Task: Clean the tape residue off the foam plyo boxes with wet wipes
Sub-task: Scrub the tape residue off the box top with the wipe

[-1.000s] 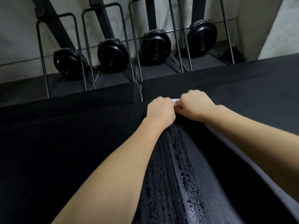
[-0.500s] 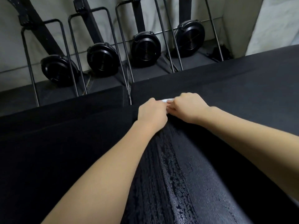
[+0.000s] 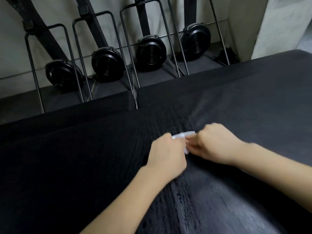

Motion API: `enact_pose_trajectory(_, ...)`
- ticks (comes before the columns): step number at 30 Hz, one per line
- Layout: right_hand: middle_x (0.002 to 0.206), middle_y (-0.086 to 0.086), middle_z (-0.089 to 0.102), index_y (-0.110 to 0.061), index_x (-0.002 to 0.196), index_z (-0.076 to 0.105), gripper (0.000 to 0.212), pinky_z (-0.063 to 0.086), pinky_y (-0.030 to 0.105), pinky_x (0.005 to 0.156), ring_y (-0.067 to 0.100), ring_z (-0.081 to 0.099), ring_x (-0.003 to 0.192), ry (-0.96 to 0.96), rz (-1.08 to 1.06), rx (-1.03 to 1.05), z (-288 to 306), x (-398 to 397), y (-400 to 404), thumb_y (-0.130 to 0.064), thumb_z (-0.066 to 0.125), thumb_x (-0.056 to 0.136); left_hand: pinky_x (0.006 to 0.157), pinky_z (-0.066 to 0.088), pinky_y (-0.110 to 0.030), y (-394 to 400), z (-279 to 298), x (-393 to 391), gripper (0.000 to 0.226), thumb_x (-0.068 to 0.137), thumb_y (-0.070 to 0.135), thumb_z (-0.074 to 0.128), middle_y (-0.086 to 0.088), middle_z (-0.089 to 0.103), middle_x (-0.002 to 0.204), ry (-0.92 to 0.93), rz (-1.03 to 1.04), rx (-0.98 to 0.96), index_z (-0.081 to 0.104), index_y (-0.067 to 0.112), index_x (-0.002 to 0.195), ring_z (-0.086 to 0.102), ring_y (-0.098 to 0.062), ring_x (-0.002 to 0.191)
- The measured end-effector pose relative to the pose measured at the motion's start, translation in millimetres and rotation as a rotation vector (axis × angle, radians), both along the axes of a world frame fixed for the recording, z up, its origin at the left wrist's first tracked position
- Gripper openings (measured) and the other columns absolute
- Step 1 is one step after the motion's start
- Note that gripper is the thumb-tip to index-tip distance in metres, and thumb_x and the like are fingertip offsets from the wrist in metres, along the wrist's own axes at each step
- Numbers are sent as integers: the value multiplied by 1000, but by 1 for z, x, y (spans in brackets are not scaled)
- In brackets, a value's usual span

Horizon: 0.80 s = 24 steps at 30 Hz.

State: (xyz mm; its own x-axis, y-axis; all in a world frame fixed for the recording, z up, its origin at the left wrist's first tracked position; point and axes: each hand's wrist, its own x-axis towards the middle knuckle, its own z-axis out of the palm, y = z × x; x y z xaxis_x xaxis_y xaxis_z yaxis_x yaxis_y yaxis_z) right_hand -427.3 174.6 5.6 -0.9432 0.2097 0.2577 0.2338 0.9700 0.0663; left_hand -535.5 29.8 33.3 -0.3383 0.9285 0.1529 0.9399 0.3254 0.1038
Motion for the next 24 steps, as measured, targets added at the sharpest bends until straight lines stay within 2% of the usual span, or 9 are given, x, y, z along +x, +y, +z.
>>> enact_pose_trajectory(2,73,-2,70,-28,88,66,40,40,30,51,28,63,57,-119,28,-34,-8,41,-28,-53,36,95,57,29,-25,-34,4,32,25,84,24,62,13,22,77,19,-45,14,65,31,107,31,-12,62)
enact_pose_trajectory(3,83,-5,72,-30,92,64,42,43,31,52,26,66,62,-159,40,-48,-13,56,-38,-52,30,98,55,28,-26,-45,1,43,26,87,24,58,13,17,76,1,-52,-31,61,31,112,25,-12,62)
enact_pose_trajectory(5,95,-9,74,-32,97,64,46,47,32,54,24,69,69,-147,33,-66,-18,69,-48,-52,23,101,52,25,-28,-56,-8,55,27,94,23,49,11,15,74,-21,-51,-100,54,27,120,23,-14,63)
enact_pose_trajectory(9,73,-2,70,-27,86,66,46,31,29,50,26,66,61,-63,-84,64,-4,37,-40,-50,29,99,61,31,-31,-33,-9,36,29,98,26,44,10,23,81,-2,23,-17,50,33,126,29,-14,68)
enact_pose_trajectory(12,91,5,69,-26,103,67,33,30,32,62,30,67,85,-148,-205,-41,15,4,-30,-45,40,103,65,33,-32,-1,-9,9,32,99,26,45,7,29,86,-44,87,-33,50,37,129,37,-18,75)
enact_pose_trajectory(15,83,3,58,-21,108,69,35,32,32,65,27,55,77,-208,-255,-103,25,-11,-28,-42,41,103,64,34,-33,10,-15,-3,29,97,23,43,0,37,93,-53,140,-74,57,28,122,45,-24,73)
enact_pose_trajectory(17,80,1,54,-22,105,70,35,32,32,64,24,49,73,-206,-225,-116,25,2,-37,-42,42,103,62,32,-32,0,-16,8,27,97,22,44,0,38,91,-39,127,-84,59,25,119,44,-23,73)
enact_pose_trajectory(21,89,0,69,-26,96,66,33,29,31,62,27,64,77,-89,-101,-109,7,66,-72,-42,38,101,62,33,-31,-49,-13,61,26,96,25,46,1,36,89,-26,58,-90,60,25,118,39,-20,71)
enact_pose_trajectory(24,85,-5,68,-26,85,64,38,30,30,50,22,65,63,-72,-56,-74,-13,120,-109,-41,31,96,59,33,-31,-96,-14,110,27,96,28,45,3,33,87,-40,7,-83,55,25,120,36,-18,67)
